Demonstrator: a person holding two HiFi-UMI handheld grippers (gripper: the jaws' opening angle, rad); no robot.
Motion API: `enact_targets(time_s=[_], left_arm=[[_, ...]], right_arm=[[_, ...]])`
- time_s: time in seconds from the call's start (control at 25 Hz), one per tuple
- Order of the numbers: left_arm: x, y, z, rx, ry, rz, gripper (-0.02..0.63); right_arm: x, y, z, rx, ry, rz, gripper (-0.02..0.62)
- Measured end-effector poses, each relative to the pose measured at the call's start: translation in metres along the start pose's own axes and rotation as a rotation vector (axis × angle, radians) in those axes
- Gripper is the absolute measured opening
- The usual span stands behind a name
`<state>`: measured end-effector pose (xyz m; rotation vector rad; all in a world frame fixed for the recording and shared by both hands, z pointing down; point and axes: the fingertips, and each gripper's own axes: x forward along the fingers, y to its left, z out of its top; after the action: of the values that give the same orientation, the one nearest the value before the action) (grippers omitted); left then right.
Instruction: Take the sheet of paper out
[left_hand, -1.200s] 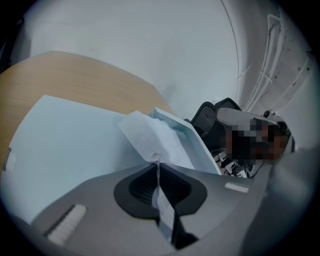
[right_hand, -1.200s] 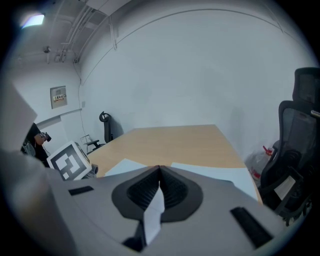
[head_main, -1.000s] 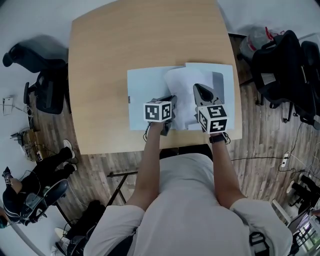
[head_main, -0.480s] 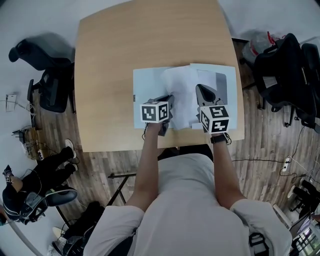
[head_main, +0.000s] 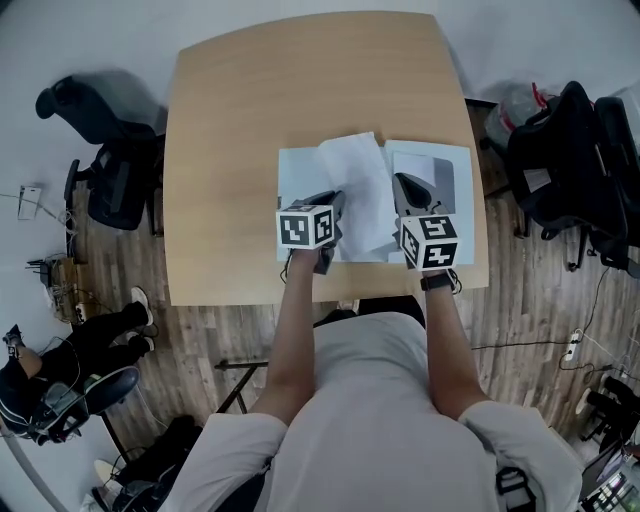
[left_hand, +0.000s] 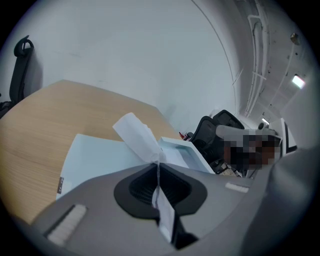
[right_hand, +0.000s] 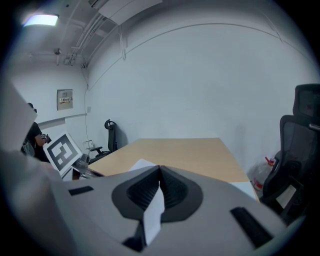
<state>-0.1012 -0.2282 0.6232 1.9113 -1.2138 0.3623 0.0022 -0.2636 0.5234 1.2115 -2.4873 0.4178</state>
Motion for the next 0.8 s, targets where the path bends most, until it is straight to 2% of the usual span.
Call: enact_targets(time_s=[0.36, 0.6, 0.8], left_arm=[[-0.036, -0.014, 0.047, 0.092, -0.145, 0.036, 0.017], [-0.063, -0.036, 0.089, 0.191, -0.273, 0.051, 0.015], [-0.091, -0.070, 0.122, 0.292, -0.391, 0.051, 0.015]], right_arm=[[-0.016, 0.016, 0.034, -0.046, -0.069, 0.002, 0.012], [-0.027, 0.020, 0.063, -0.072, -0.134, -0.013, 0.012], [-0.043, 0.021, 0.090, -0.078, -0.201, -0.030, 0.011]])
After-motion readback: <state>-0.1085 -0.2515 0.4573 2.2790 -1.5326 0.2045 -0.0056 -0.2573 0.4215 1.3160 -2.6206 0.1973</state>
